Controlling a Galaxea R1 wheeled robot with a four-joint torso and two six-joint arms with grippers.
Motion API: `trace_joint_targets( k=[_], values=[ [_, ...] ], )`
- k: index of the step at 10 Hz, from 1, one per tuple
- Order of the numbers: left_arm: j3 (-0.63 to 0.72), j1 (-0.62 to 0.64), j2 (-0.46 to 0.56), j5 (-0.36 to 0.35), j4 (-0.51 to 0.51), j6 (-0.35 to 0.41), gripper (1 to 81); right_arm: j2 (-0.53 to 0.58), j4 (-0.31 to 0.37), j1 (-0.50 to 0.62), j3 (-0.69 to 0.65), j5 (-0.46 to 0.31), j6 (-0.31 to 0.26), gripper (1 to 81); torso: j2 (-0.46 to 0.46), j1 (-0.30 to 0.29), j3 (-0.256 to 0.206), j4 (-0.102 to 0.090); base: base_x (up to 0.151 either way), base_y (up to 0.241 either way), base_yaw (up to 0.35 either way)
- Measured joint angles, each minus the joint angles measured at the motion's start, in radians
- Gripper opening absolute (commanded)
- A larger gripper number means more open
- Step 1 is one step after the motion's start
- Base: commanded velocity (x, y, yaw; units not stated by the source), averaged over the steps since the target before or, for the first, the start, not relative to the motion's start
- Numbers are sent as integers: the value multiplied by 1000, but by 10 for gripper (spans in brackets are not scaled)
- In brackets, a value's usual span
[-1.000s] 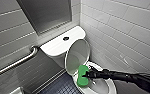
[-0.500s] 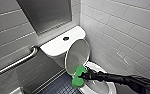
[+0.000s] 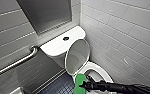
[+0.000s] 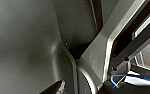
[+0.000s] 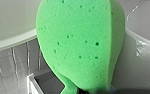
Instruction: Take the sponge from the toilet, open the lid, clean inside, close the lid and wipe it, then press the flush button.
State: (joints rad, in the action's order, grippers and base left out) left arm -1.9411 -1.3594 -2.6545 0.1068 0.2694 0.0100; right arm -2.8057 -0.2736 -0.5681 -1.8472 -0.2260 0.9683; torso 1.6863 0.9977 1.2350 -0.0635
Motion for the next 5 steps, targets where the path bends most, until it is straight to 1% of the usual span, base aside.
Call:
trace_joint_targets(
  k=[4, 5],
  values=[
    [0, 0, 0, 0, 0, 0, 811, 196, -13, -53, 173, 22, 1, 10, 0, 0, 0, 0, 0, 0, 0],
    [0, 0, -3, 0, 0, 0, 811, 230, -14, -64, 203, 29, 1, 10, 0, 0, 0, 0, 0, 0, 0]
  ],
)
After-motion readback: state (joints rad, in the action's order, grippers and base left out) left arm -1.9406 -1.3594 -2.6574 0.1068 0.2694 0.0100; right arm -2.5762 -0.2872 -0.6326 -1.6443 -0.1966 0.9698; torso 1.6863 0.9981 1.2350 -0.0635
